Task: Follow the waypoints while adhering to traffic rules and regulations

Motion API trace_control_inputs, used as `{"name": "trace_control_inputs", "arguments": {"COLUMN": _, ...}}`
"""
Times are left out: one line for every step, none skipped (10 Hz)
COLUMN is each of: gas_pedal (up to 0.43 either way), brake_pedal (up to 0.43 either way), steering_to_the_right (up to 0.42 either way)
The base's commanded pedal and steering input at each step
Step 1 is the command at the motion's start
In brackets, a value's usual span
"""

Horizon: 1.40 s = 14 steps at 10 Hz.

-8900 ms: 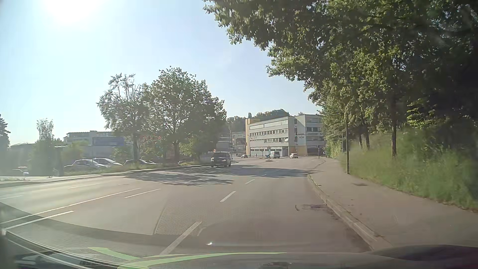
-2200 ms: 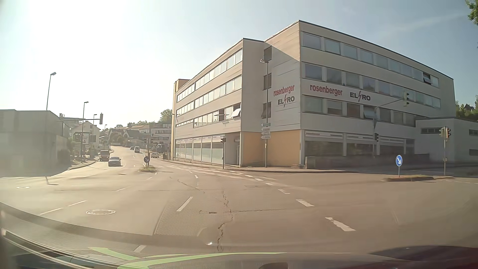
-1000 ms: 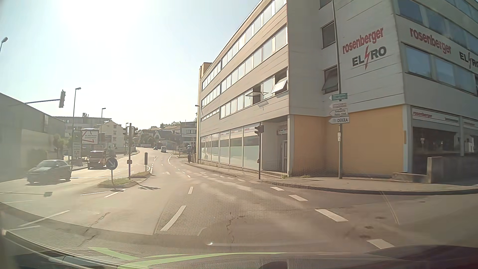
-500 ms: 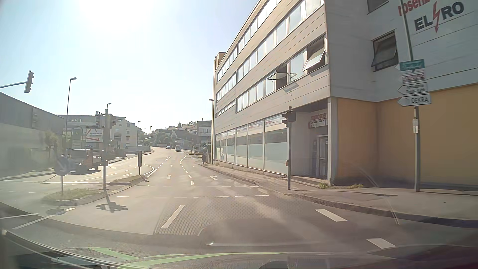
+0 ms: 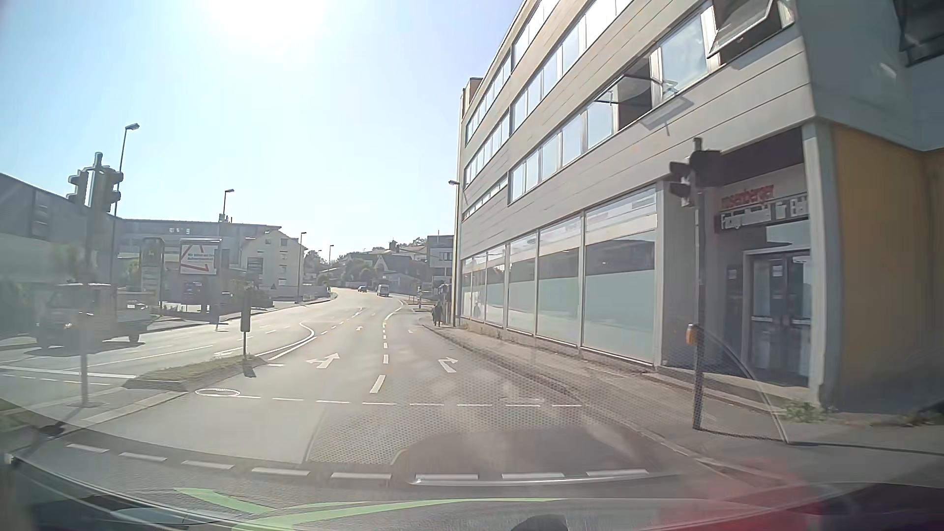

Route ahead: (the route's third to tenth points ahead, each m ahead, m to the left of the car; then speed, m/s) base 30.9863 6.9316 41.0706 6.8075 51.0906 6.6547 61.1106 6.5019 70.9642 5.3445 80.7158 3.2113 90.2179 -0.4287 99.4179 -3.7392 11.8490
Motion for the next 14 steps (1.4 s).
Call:
{"name": "trace_control_inputs", "arguments": {"gas_pedal": 0.067, "brake_pedal": 0.000, "steering_to_the_right": -0.056}}
{"name": "trace_control_inputs", "arguments": {"gas_pedal": 0.067, "brake_pedal": 0.000, "steering_to_the_right": -0.056}}
{"name": "trace_control_inputs", "arguments": {"gas_pedal": 0.067, "brake_pedal": 0.000, "steering_to_the_right": -0.056}}
{"name": "trace_control_inputs", "arguments": {"gas_pedal": 0.067, "brake_pedal": 0.000, "steering_to_the_right": -0.055}}
{"name": "trace_control_inputs", "arguments": {"gas_pedal": 0.067, "brake_pedal": 0.000, "steering_to_the_right": -0.052}}
{"name": "trace_control_inputs", "arguments": {"gas_pedal": 0.067, "brake_pedal": 0.000, "steering_to_the_right": -0.051}}
{"name": "trace_control_inputs", "arguments": {"gas_pedal": 0.067, "brake_pedal": 0.000, "steering_to_the_right": -0.049}}
{"name": "trace_control_inputs", "arguments": {"gas_pedal": 0.059, "brake_pedal": 0.000, "steering_to_the_right": -0.046}}
{"name": "trace_control_inputs", "arguments": {"gas_pedal": 0.047, "brake_pedal": 0.000, "steering_to_the_right": -0.043}}
{"name": "trace_control_inputs", "arguments": {"gas_pedal": 0.047, "brake_pedal": 0.000, "steering_to_the_right": -0.040}}
{"name": "trace_control_inputs", "arguments": {"gas_pedal": 0.039, "brake_pedal": 0.000, "steering_to_the_right": -0.036}}
{"name": "trace_control_inputs", "arguments": {"gas_pedal": 0.039, "brake_pedal": 0.000, "steering_to_the_right": -0.035}}
{"name": "trace_control_inputs", "arguments": {"gas_pedal": 0.039, "brake_pedal": 0.000, "steering_to_the_right": -0.032}}
{"name": "trace_control_inputs", "arguments": {"gas_pedal": 0.020, "brake_pedal": 0.000, "steering_to_the_right": -0.027}}
